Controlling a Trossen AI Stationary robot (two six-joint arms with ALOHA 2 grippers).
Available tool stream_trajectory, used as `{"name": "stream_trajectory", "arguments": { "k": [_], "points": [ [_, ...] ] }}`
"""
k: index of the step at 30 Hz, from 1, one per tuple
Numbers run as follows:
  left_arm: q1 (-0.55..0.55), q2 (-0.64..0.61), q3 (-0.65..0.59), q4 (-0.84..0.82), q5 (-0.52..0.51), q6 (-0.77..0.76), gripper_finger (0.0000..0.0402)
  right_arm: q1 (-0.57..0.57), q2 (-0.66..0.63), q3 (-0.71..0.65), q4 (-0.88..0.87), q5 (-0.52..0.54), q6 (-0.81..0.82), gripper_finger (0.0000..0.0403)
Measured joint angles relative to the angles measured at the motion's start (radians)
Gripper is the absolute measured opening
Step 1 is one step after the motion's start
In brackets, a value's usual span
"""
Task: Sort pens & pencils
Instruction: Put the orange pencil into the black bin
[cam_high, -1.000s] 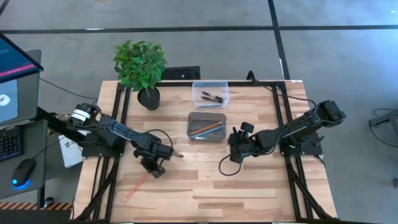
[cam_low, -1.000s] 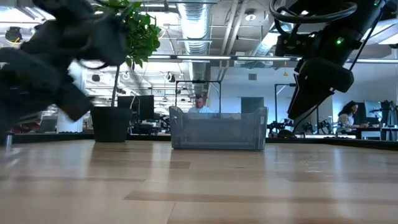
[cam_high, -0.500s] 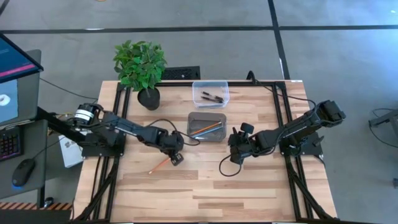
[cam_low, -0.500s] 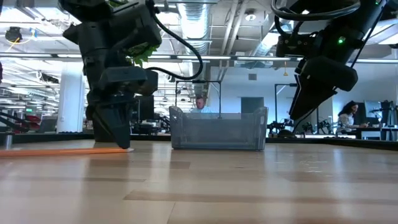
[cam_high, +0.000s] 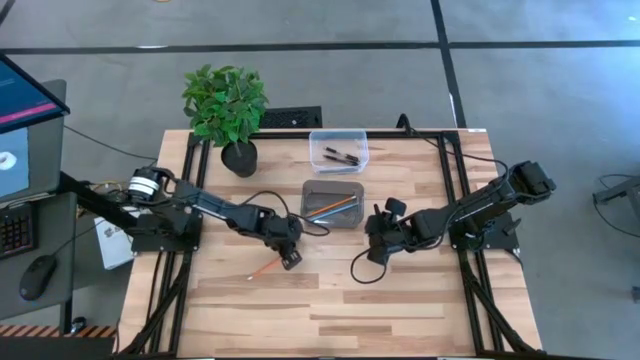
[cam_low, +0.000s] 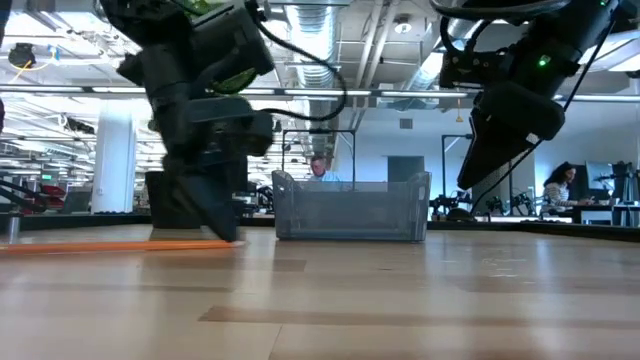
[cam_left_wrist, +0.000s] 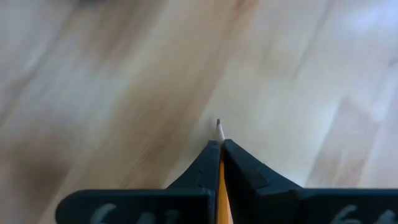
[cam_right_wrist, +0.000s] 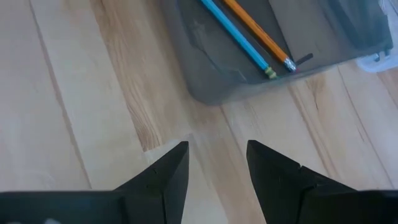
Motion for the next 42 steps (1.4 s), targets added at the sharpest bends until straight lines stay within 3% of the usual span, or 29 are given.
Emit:
{"name": "stream_trajectory", "arguments": {
  "k": [6,15,21,32,42],
  "points": [
    [0.0,0.04,0.004,0.2,0.035,0.099,0.0,0.0,0.0,0.0,0.057,-0.037,0.0,0.0186],
    [0.005,0.089,0.038,0.269,-0.016,0.181,0.0,0.0,0.0,0.0,0.176,-0.078,-0.016,0.0186],
    [0.005,0.151,0.041,0.395,0.029,0.19,0.0,0.005,0.013,0.0,0.236,-0.086,-0.018,0.0186],
    [0.005,0.138,0.071,0.386,0.044,0.266,0.0,0.048,0.016,0.0,0.382,-0.139,-0.124,0.0186],
    [0.004,0.138,0.082,0.362,0.072,0.273,0.0,0.052,0.016,0.0,0.386,-0.138,-0.124,0.0186]
  ]
}}
